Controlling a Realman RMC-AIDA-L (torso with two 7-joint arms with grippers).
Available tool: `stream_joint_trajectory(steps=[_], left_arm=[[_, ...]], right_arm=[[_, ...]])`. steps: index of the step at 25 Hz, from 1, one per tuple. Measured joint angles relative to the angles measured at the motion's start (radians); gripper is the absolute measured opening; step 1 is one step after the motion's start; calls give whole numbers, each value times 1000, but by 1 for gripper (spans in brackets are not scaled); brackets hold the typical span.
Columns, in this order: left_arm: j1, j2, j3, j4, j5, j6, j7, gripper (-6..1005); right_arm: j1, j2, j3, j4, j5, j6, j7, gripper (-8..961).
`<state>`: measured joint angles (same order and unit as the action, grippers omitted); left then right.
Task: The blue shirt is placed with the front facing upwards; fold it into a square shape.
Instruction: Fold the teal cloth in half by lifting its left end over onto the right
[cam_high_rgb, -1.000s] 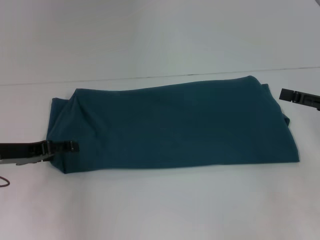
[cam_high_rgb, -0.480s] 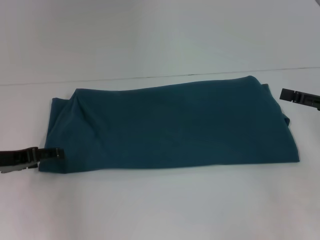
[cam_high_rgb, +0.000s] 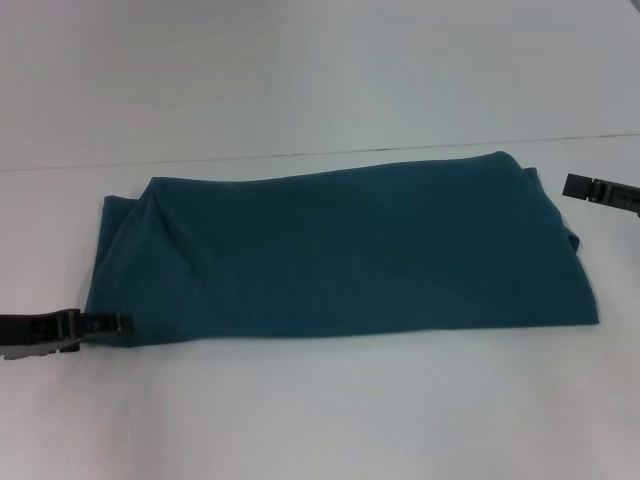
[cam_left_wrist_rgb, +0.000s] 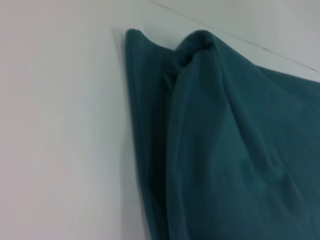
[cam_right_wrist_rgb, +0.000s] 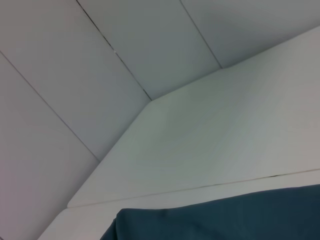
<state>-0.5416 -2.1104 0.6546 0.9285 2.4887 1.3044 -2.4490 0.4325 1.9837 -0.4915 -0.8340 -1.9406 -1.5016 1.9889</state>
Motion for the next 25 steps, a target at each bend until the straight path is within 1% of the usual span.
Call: stream_joint_trajectory(steps=[4,8,11,13,16,25], left_arm=[[-13,7,0,7,22,37,-1,951],[-32,11,2,2,40,47,-3,950],[-41,11,8,-4,57,47,-5,950],[-55,9,34,-20,73,39,-12,950],[-63,9,50,-25,79,32,-17,949],[-76,10,54,-25,119,32,-29,948]], right_arm=[[0,-1,1,-1,0,-1,1,873],[0,-1,1,-2,0,-1,2,874],[0,-2,1,-2,0,-1,4,874],[0,-2,4,-2,0,-2,5,874],[0,-2,11,-2,0,-5,6,874],[-3,-2,23,-4,0,-9,11,871]])
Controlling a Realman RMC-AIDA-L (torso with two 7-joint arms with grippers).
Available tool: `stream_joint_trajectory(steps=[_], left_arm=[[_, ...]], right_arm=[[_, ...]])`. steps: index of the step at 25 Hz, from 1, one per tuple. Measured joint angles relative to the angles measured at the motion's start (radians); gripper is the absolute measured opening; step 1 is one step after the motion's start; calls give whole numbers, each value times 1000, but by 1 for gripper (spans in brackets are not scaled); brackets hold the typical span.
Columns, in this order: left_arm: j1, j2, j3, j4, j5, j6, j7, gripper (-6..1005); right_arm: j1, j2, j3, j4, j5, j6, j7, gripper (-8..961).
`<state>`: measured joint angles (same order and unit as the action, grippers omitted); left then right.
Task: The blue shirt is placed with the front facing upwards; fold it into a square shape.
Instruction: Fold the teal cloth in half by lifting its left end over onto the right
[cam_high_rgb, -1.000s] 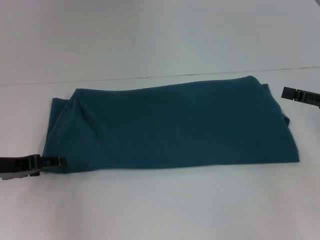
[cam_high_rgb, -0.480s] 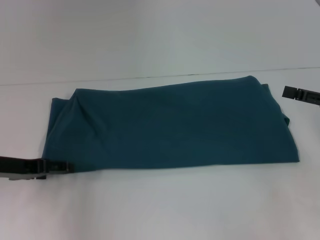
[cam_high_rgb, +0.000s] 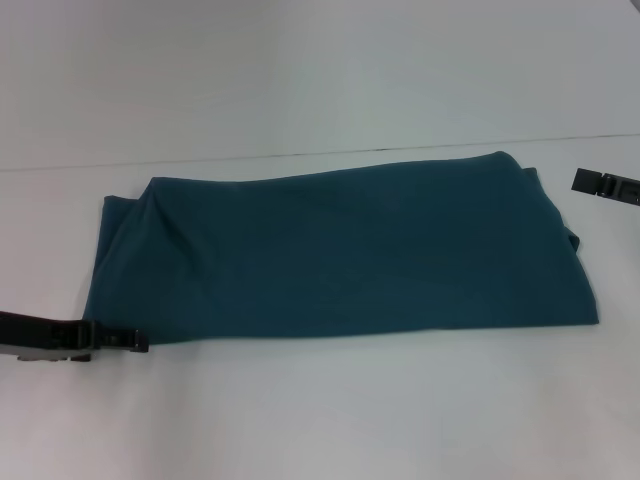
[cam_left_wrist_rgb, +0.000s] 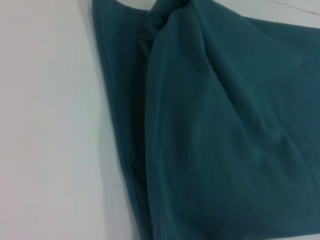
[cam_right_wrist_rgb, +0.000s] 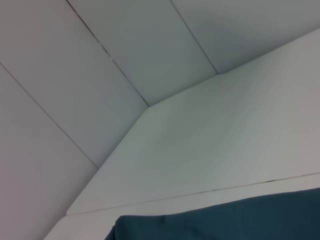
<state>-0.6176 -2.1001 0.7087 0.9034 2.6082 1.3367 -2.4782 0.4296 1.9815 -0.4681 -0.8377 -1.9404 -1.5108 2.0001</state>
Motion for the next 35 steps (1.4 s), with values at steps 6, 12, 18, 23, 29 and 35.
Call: stream_joint_trajectory(steps=[6,12,18,23,29,35], left_arm=[[-6,0,0,-1,6,-9,-2,948],[-11,0,0,-2,7,-17,-2,947],[-21,-3,0,-26,7,-48,1,947],[-27,-7,0,-30,0,-75,4,946],[-35,-9,-7,-29,-14,-83,4,946],[-42,-12,-2,-29,-26,-97,5,945]], right_arm=[[0,-1,1,0,0,0,0,872],[0,-2,2,-1,0,0,0,873],[-2,-2,5,-1,0,1,0,873],[-2,-2,5,-1,0,5,0,873],[-2,-2,5,-1,0,8,-1,874],[-1,-2,5,-1,0,9,-4,872]])
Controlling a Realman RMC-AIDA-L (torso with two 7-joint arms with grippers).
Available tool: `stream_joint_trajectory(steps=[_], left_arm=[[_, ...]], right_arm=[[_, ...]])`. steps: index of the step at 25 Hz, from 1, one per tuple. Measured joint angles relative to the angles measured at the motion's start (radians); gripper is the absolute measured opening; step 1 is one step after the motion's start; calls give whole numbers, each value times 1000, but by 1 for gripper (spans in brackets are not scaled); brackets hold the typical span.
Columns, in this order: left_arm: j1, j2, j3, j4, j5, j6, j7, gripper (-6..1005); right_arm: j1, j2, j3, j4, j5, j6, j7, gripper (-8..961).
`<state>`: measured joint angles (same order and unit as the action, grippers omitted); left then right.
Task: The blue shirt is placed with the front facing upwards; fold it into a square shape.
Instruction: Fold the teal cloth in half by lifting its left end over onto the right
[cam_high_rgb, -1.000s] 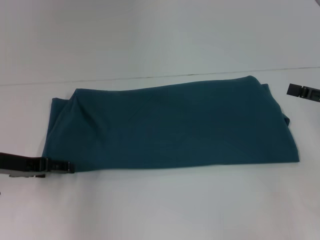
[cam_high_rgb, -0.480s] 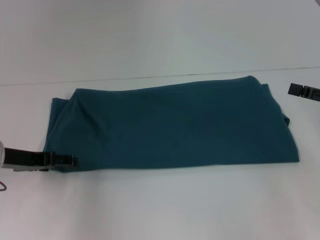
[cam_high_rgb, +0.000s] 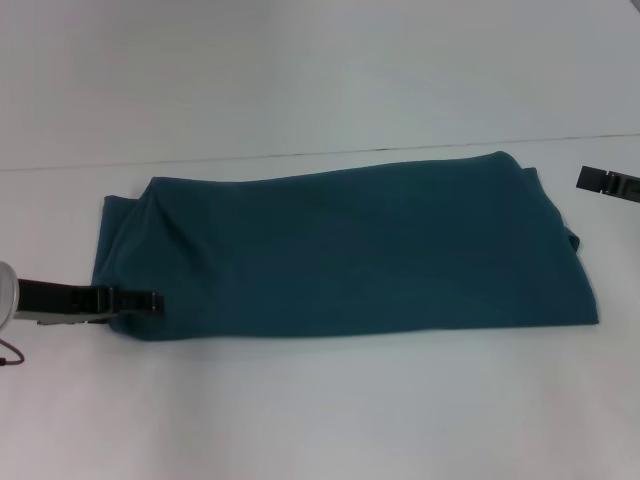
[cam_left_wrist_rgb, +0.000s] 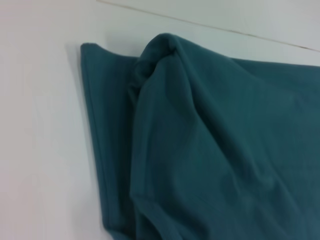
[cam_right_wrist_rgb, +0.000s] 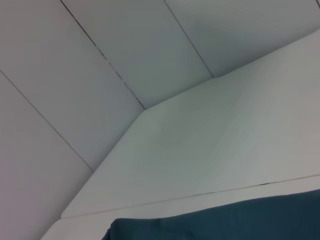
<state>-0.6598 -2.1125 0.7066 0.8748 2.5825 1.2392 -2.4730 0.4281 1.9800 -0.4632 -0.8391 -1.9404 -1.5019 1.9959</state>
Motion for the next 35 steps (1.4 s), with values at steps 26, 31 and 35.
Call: stream_joint_trajectory(steps=[26,31,35], left_arm=[[1,8,0,-15,53,19,-5,943],[-9,6,1,-22,51,8,-2,942],[-17,3,1,-22,46,-3,-2,942]], right_arm=[[5,-2,0,0,0,8,4,872],[1,-2,0,0,0,7,4,871],[0,-3,1,0,0,8,4,871]])
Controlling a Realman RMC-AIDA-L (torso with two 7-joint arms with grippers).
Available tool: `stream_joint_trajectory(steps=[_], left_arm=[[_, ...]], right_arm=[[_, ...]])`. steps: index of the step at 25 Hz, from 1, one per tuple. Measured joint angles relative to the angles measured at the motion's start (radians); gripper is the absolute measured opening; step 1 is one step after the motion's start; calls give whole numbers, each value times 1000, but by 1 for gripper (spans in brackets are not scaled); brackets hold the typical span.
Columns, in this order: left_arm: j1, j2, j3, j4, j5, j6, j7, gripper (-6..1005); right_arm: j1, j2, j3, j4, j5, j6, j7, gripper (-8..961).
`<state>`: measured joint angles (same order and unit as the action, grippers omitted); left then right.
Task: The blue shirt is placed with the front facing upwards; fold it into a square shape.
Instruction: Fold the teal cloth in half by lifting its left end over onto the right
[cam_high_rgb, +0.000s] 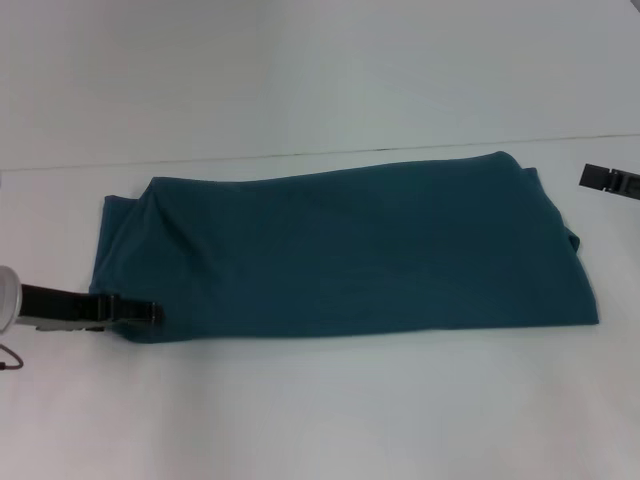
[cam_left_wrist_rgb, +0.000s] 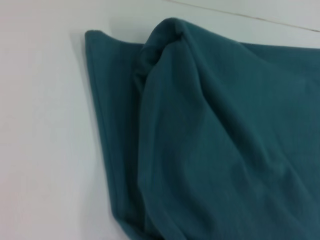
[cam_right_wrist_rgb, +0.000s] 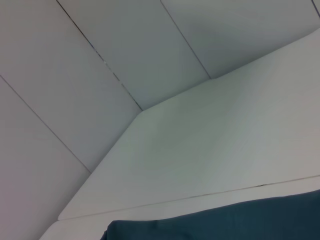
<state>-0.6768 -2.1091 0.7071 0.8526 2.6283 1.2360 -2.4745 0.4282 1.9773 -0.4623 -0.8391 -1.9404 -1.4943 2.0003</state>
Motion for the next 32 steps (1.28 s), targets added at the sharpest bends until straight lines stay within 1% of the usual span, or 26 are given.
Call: stream_joint_trajectory(steps=[15,18,24,29,32], left_arm=[[-7,-2,0,0,6,-22,-1,940],[2,-2,0,3,6,-52,-4,940],[6,-3,-1,0,14,-85,-8,752],[7,-3,-1,-1,15,-85,-8,508],[7,-3,0,-1,15,-86,-8,381]], right_arm=[[0,-2,5,7,0,0,-4,871],[0,-2,5,7,0,0,-4,870],[-2,-2,6,8,0,-3,-6,868],[-3,-2,7,8,0,-1,-7,868],[-3,-1,7,8,0,0,-8,868]])
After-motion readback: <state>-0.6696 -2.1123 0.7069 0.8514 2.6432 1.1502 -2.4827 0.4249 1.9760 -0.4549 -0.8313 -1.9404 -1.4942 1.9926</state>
